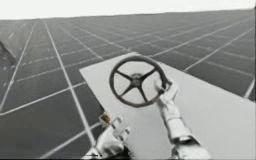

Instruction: Pick up and drop off the object

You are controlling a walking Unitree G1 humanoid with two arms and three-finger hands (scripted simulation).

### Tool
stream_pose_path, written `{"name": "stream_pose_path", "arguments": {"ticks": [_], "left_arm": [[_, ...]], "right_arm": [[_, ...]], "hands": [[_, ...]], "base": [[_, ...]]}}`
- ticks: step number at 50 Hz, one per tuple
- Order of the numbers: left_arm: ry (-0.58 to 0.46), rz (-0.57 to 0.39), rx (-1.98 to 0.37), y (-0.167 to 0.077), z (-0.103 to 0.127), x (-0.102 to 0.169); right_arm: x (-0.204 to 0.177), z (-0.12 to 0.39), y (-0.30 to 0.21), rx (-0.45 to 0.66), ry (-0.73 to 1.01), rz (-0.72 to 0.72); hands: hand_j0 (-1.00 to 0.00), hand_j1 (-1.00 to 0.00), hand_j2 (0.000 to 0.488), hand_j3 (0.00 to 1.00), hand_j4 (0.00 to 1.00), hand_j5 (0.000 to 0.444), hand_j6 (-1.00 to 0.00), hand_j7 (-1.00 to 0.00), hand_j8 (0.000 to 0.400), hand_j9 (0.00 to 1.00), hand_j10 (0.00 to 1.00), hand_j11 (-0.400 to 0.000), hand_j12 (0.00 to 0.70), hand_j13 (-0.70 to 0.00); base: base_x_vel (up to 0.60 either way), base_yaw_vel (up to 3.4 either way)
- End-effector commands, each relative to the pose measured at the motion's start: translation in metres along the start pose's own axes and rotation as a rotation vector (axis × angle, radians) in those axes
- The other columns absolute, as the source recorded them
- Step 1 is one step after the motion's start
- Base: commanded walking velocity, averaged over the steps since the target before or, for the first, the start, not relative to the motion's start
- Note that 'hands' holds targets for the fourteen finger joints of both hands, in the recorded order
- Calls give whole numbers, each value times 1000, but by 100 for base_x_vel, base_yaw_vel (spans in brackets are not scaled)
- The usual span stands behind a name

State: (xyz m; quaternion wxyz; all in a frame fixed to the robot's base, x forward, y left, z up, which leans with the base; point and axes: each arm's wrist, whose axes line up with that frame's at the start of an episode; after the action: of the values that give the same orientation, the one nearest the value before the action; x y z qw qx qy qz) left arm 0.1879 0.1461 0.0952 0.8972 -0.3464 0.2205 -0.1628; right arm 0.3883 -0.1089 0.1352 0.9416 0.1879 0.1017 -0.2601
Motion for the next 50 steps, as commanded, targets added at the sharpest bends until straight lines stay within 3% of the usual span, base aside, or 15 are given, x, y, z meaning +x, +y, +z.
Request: {"name": "stream_pose_path", "arguments": {"ticks": [1,50], "left_arm": [[7,12,-2,2,-2,0],[7,12,-2,2,-2,0]], "right_arm": [[1,-2,3,-1,24,7],[1,-2,3,-1,24,7]], "hands": [[0,0,0,1000,1000,0,0,0,0,1000,1000,-400,0,-700],[0,0,0,1000,1000,0,0,0,0,1000,1000,-400,0,-700]], "base": [[25,136],[37,66]]}}
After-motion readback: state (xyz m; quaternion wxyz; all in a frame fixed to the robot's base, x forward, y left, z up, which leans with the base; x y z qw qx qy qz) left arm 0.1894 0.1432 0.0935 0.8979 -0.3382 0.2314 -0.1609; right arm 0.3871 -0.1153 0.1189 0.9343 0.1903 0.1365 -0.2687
